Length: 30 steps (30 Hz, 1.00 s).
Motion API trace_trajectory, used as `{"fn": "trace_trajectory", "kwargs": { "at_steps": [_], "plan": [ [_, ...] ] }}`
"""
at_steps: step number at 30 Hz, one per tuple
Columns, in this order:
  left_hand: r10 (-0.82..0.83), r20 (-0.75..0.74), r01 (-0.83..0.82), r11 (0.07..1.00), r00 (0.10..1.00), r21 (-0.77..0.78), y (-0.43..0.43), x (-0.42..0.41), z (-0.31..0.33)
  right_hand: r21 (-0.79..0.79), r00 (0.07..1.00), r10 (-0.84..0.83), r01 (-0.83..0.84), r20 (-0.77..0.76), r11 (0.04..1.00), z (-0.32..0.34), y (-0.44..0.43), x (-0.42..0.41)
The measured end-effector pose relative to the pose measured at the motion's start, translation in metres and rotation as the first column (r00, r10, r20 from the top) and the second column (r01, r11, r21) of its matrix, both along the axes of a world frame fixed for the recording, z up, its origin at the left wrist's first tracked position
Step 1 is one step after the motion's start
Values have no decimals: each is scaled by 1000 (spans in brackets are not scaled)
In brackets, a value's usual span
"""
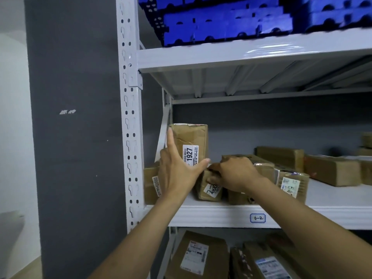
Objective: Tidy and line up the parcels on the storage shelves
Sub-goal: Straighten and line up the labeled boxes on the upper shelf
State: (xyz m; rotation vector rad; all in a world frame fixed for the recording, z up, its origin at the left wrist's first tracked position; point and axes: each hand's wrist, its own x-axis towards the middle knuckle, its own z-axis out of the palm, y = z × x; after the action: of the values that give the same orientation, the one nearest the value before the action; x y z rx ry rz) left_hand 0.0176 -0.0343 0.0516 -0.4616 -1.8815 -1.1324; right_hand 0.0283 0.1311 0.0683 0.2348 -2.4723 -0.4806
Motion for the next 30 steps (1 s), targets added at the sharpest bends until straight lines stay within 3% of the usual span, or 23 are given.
{"fn": "trace_trajectory", "kwargs": {
  "at_steps": [4,8,18,24,27,30],
  "plan": [
    [-57,-15,58,990,998,131,-4,-10,2,38,998,-39,41,-57,998,-8,-11,-11],
    [-82,-43,89,972,996,217,-14,-23,7,-48,985,-138,134,-100,990,-16,-27,-17],
    [-75,-52,81,988,996,134,-15,-25,-4,-175,958,-228,197,-174,965,-21,-16,-10],
    [130,-82,-134,990,988,-41,7,-16,-12,-230,952,-239,194,-189,954,-18,10,4],
    [314,-197,-346,924,929,-162,17,-19,-18,-200,961,-162,117,-226,973,-22,22,9],
    [355,-244,-406,891,902,-203,26,-18,-19,-191,938,-162,106,-308,976,-24,38,14]
  ]
}}
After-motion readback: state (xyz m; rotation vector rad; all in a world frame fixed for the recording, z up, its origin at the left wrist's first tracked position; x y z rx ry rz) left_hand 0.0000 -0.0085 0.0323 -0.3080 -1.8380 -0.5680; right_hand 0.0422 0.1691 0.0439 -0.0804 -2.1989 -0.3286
